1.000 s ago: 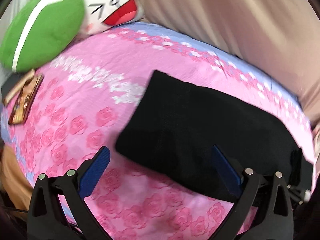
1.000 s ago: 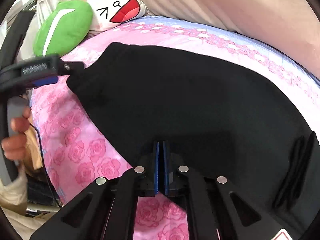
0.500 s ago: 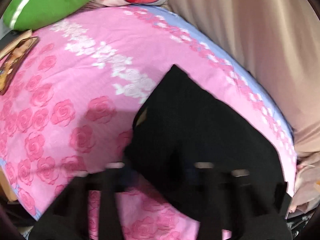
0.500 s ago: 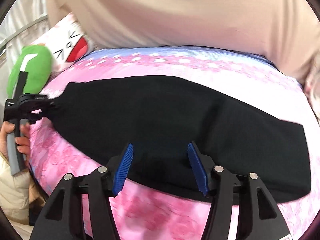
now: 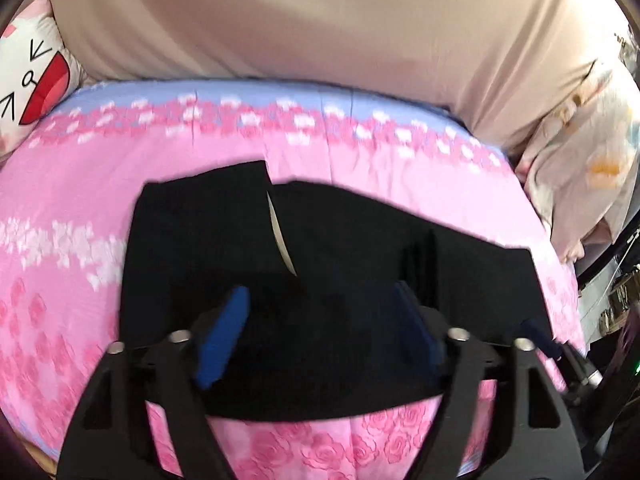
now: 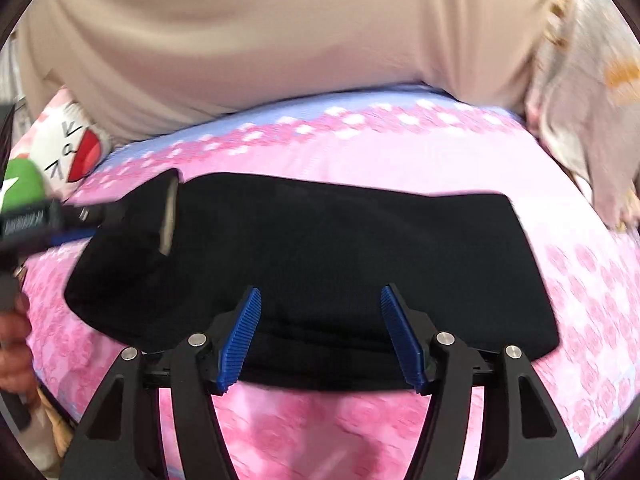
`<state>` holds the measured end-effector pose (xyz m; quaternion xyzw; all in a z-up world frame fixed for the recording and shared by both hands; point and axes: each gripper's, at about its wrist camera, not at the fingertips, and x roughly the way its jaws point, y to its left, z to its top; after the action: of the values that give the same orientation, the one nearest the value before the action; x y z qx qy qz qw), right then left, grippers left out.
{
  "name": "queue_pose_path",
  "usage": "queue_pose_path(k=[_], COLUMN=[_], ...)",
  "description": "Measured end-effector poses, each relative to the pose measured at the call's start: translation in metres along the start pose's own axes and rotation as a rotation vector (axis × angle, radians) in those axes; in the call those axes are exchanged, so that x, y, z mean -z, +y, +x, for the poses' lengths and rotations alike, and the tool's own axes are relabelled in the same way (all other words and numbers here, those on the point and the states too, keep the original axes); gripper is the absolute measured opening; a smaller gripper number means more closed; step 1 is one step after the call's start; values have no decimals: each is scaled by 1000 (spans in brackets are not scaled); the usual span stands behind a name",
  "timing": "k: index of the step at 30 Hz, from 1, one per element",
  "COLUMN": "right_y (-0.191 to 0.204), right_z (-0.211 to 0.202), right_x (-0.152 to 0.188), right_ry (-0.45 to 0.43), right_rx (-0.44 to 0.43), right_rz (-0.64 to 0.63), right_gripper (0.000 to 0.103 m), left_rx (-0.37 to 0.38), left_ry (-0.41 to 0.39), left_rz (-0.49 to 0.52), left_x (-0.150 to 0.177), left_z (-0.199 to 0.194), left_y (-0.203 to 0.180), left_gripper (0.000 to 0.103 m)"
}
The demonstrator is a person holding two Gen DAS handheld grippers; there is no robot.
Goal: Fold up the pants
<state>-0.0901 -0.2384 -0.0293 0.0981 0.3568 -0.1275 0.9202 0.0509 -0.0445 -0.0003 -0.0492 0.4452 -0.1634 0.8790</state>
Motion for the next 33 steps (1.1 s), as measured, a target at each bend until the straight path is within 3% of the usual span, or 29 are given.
queue_pose_path(k=[1, 3, 6, 8, 11, 14, 18, 21, 24, 25, 27, 30, 33], right_y=[-5, -13, -9, 7, 47, 84, 127, 141, 151, 155, 171, 182, 175], right_z=[-2, -4, -3, 1, 15, 35, 71, 107, 128, 130, 125, 108, 64], right_x=[2, 2, -7, -16, -32, -42, -53, -55, -48, -45, -41, -41, -59], right_ry=[2, 3, 3, 3, 14, 69, 150, 269, 355, 358, 318, 271, 158], right_rx=[4, -4, -92, -153, -274, -365, -425, -486, -556, -545, -459, -488, -534], right_rz=[7, 24, 32, 9, -57, -84, -107, -29, 49, 42, -28, -65, -72], right_gripper=[61, 62, 62, 63, 68, 68, 69, 72, 72, 69, 45, 17, 14], left_rx=[11, 10, 28, -7, -122, -227, -263, -299, -276, -272, -273, -267, -246], left_ry=[9, 8, -24, -61, -110, -137, -141, -139, -120, -116, -102, -77, -74], left_rz=[-14, -55, -145, -184, -220, -252, -276, -250, -240, -238, -236, -245, -244], left_x=[6, 13, 14, 13, 13, 15, 23, 27, 33, 35, 37, 38, 36], left_z=[-3, -16, -39, -58, -76, -84, -87, -86, -85, -83, -78, -73, -74], left_y=[4, 19, 47, 67, 97, 123, 142, 147, 152, 153, 156, 157, 153], left_gripper=[91, 93, 95, 98, 98, 98, 98, 98, 98, 98, 98, 98, 98])
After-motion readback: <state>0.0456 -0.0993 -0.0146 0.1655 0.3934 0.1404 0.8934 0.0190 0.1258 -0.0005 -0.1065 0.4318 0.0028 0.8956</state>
